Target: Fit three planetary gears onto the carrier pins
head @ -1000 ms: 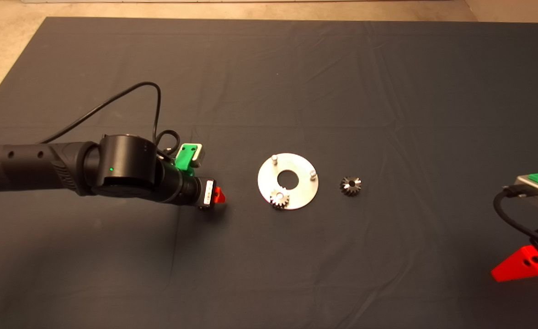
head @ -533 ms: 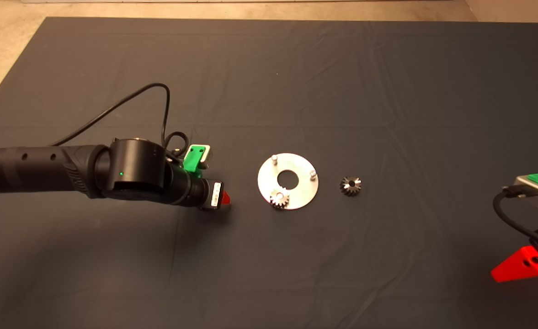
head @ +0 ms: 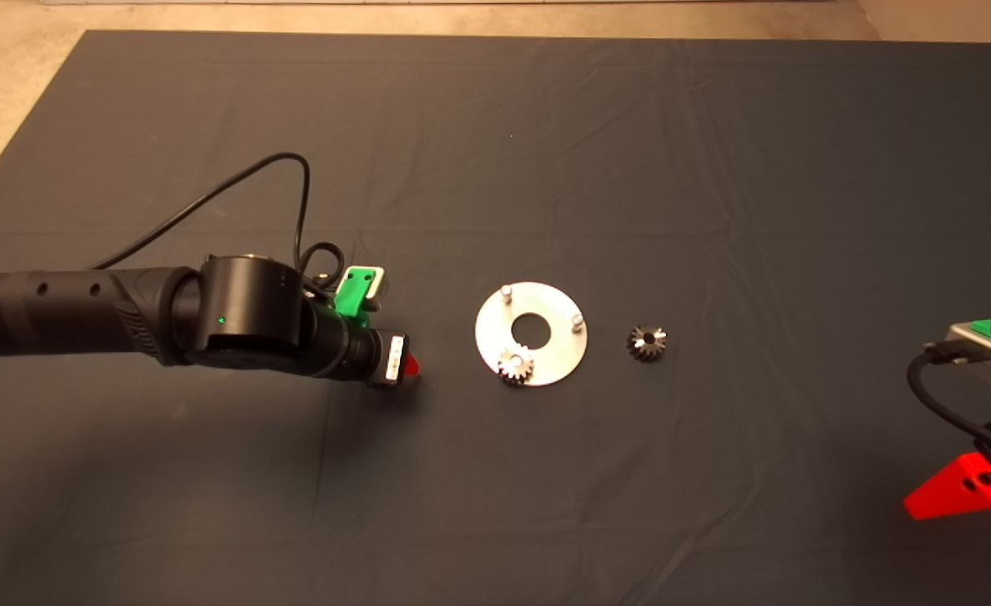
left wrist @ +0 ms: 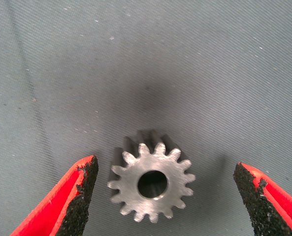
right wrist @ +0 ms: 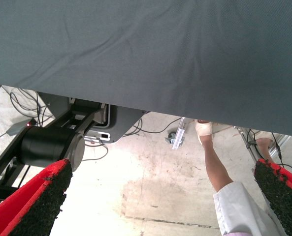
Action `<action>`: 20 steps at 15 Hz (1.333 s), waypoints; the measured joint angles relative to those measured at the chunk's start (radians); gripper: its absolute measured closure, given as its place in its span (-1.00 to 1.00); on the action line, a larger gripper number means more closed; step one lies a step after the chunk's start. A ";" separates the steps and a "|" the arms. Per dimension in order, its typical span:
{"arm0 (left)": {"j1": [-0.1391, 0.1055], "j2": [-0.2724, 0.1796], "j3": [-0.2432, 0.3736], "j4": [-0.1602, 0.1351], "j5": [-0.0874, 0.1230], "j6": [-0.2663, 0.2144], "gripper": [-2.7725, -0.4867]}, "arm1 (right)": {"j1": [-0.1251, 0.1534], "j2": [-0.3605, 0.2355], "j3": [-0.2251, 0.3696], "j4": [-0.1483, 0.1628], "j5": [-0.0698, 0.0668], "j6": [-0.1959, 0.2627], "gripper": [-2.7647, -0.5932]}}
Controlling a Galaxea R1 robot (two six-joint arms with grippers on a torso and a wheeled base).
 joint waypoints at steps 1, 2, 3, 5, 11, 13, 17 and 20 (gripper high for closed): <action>0.000 0.000 0.001 0.000 0.000 0.001 -0.27 | 0.000 -0.001 0.000 0.000 0.000 0.000 -0.99; 0.000 0.000 0.001 0.000 0.001 0.002 -0.27 | 0.000 -0.004 0.000 0.000 -0.001 0.000 -0.99; 0.000 0.000 0.002 0.000 0.000 0.003 -0.27 | 0.000 -0.006 0.000 0.000 -0.001 0.000 -0.99; 0.000 0.000 0.002 0.000 0.000 0.003 -0.27 | 0.000 -0.005 0.000 0.000 0.000 0.000 -0.99; 0.018 0.021 -0.005 0.001 0.054 0.024 -0.15 | 0.000 -0.010 0.000 0.000 0.000 0.000 -0.99; 0.019 0.018 -0.003 0.004 0.068 0.026 -0.15 | 0.000 -0.010 0.000 0.000 0.000 0.000 -0.99; 0.019 0.018 0.012 0.009 0.124 0.027 -0.03 | 0.000 -0.011 0.000 0.000 0.000 0.000 -0.99; 0.019 0.020 0.017 0.009 0.127 0.027 -0.03 | 0.000 -0.010 0.000 0.000 0.000 0.000 -0.99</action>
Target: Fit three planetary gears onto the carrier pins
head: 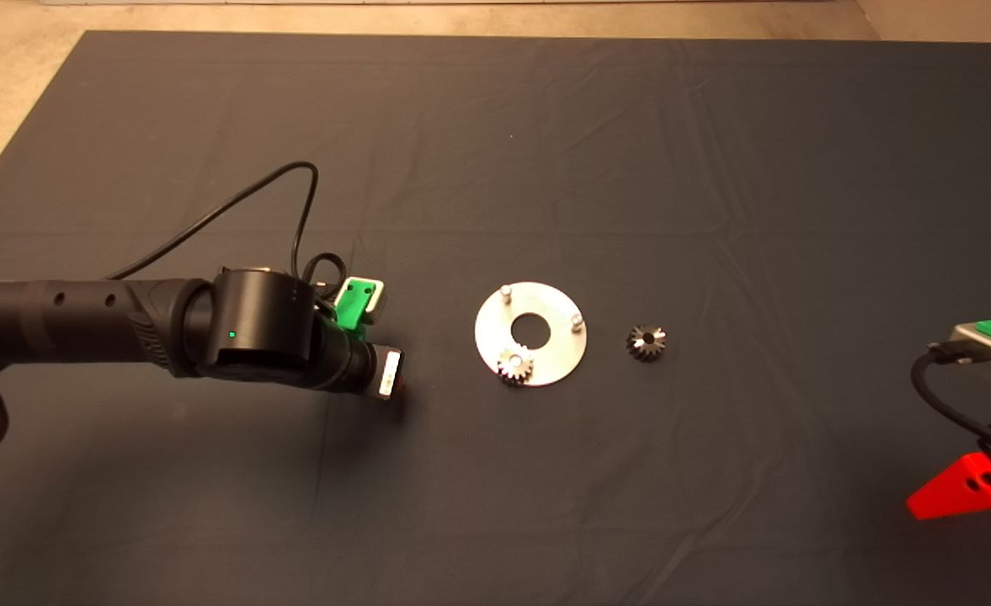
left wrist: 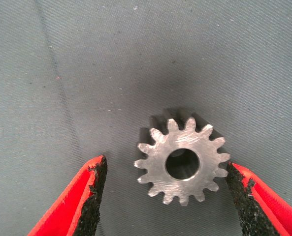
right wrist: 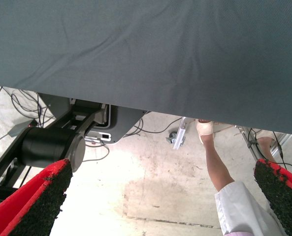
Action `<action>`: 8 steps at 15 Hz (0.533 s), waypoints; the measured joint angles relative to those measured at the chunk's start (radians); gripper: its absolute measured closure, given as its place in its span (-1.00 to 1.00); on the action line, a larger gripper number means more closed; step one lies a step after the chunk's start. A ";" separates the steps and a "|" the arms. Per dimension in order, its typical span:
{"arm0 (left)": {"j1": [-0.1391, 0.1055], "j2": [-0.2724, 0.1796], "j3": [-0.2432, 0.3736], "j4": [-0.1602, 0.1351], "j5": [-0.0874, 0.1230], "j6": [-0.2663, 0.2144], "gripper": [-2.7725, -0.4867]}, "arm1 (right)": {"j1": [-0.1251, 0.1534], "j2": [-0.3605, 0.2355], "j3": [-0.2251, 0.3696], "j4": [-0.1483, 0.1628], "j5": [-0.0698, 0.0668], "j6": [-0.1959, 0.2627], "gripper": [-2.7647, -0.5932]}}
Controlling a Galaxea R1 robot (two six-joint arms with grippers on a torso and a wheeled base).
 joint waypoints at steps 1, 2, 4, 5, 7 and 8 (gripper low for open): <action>0.000 0.000 0.000 0.001 0.001 0.000 -0.03 | 0.000 0.000 0.000 0.000 0.000 0.000 -0.99; 0.000 0.003 0.000 0.001 0.002 0.000 -0.03 | 0.000 0.000 0.000 0.000 0.000 0.000 -0.99; 0.000 0.009 0.000 0.005 0.003 0.000 -0.03 | 0.000 0.000 0.000 0.000 0.000 0.000 -0.99; 0.000 0.009 0.000 0.007 0.002 0.000 -0.03 | 0.000 0.000 0.000 0.000 0.000 0.000 -0.99; 0.000 0.014 0.000 0.007 0.003 0.000 -0.03 | 0.000 0.000 0.000 0.000 0.000 0.000 -0.99; -0.001 0.017 0.000 0.007 0.003 0.000 -0.02 | 0.000 0.000 0.000 0.000 0.000 0.000 -0.99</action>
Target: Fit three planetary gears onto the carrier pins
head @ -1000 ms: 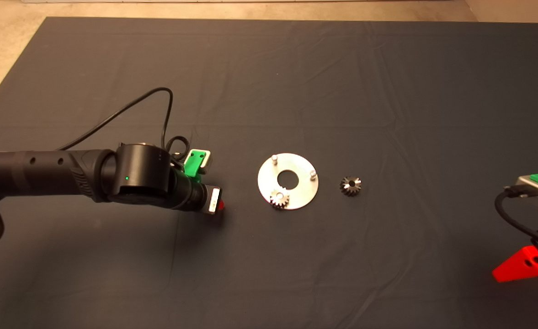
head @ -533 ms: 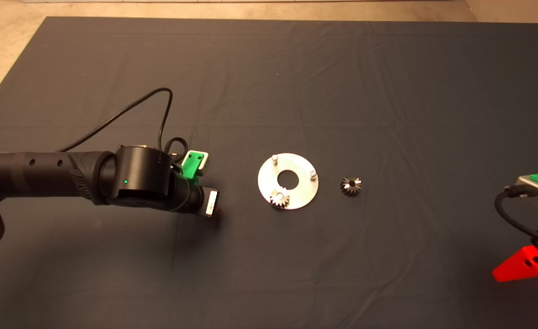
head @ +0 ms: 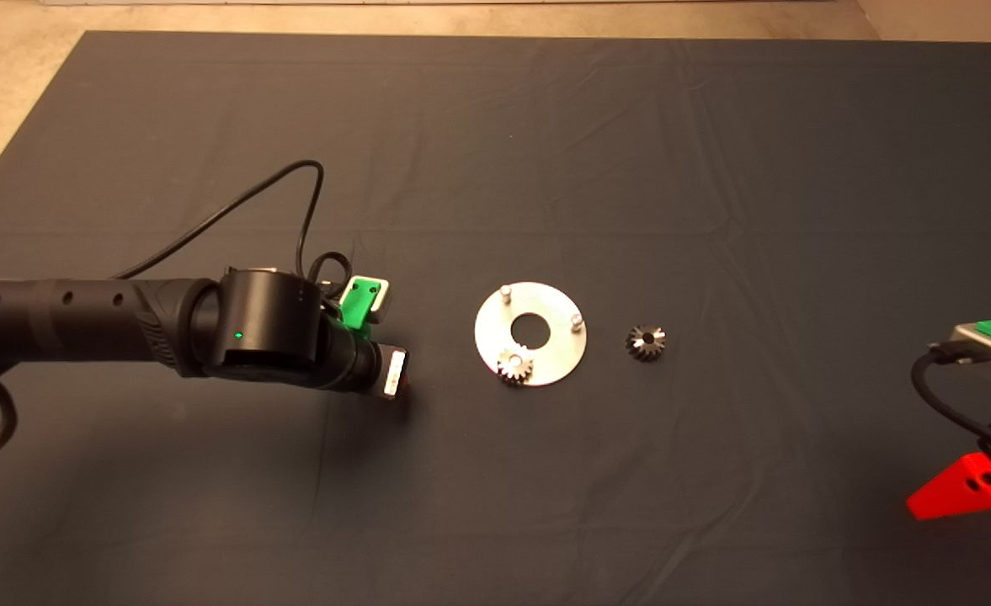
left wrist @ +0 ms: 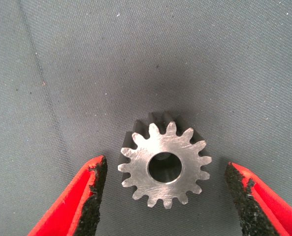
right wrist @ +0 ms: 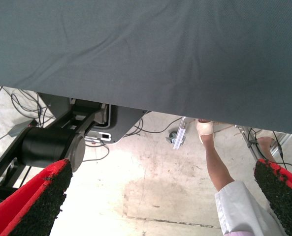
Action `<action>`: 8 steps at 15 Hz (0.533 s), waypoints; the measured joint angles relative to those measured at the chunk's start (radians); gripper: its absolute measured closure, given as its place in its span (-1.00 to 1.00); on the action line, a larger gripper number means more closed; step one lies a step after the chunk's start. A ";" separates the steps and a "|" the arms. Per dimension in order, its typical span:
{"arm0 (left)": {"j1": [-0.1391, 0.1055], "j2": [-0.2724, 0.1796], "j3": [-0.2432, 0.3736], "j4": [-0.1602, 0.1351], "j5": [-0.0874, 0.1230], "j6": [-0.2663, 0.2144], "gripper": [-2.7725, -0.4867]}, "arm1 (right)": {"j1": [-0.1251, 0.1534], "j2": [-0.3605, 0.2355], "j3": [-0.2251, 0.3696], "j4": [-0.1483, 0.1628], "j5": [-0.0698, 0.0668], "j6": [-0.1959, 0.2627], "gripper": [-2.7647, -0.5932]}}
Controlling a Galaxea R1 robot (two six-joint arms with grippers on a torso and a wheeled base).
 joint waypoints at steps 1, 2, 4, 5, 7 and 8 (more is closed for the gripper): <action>0.000 0.003 0.000 0.000 0.000 0.000 0.09 | 0.000 0.000 0.000 0.000 0.000 0.000 -0.99; 0.000 0.006 0.000 0.000 0.000 0.000 0.11 | 0.000 0.000 0.000 0.000 0.000 0.000 -0.99; 0.000 0.007 0.000 0.003 0.000 0.000 0.11 | 0.000 0.000 0.000 0.000 0.000 0.000 -0.99; 0.000 0.008 0.000 0.005 0.000 0.000 0.11 | 0.000 0.000 0.000 0.000 0.000 0.000 -0.99; 0.000 0.008 -0.002 0.010 0.000 0.000 0.11 | 0.000 0.000 0.000 0.000 0.000 0.000 -0.99; 0.000 0.009 -0.006 0.012 0.000 0.000 0.22 | 0.000 0.000 0.000 0.000 0.000 0.000 -0.99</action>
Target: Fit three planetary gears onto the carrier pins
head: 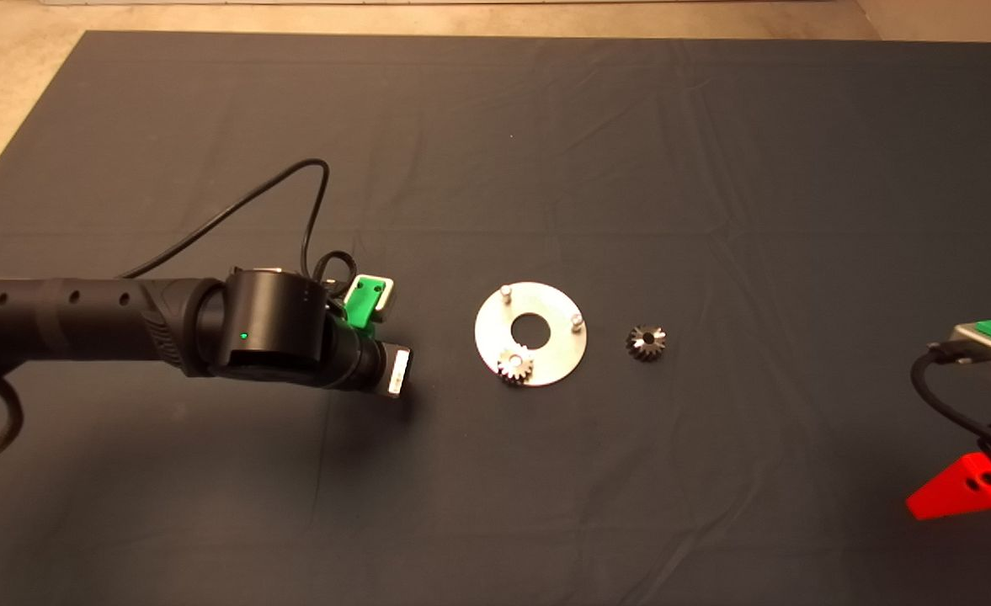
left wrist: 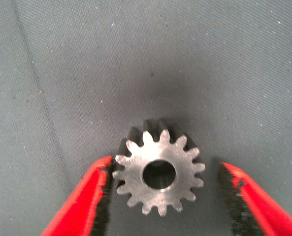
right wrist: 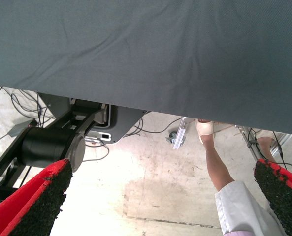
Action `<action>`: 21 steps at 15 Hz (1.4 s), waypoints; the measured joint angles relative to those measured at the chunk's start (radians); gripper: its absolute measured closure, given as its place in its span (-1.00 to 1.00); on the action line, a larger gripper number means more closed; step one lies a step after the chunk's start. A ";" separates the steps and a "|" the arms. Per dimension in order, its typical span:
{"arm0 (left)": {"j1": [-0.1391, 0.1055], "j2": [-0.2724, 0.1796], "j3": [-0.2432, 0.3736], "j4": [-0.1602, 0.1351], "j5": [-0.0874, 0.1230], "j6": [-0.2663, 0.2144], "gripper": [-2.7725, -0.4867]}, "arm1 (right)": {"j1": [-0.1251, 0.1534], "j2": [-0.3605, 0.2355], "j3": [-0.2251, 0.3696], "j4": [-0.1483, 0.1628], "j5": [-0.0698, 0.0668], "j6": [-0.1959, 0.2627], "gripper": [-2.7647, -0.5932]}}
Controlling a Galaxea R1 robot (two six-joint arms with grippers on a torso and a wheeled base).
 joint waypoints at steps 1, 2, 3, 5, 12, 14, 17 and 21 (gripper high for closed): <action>0.000 0.006 -0.010 0.001 0.000 0.000 0.24 | 0.000 0.000 0.000 0.000 0.000 0.000 -0.99; 0.000 0.009 -0.014 0.002 0.001 0.000 0.24 | 0.000 0.000 0.000 0.000 0.000 0.000 -0.99; 0.000 0.010 -0.015 0.002 0.003 0.000 0.29 | 0.000 0.000 0.000 0.000 0.000 0.000 -0.99; 0.000 0.010 -0.015 0.003 0.003 0.000 0.36 | 0.000 0.000 0.000 0.000 0.000 0.000 -0.99; 0.001 0.010 -0.015 0.005 0.003 0.004 0.48 | 0.000 0.000 0.000 0.000 0.000 0.000 -0.99; 0.001 0.009 -0.015 0.005 0.003 0.005 0.52 | 0.000 0.000 0.000 0.000 0.000 0.000 -0.99; 0.001 0.009 -0.015 0.006 0.002 0.007 0.56 | 0.000 0.000 0.000 0.000 0.000 0.000 -0.99; 0.001 0.006 -0.015 0.005 -0.002 0.046 0.61 | 0.000 0.000 0.000 0.000 0.000 0.000 -0.99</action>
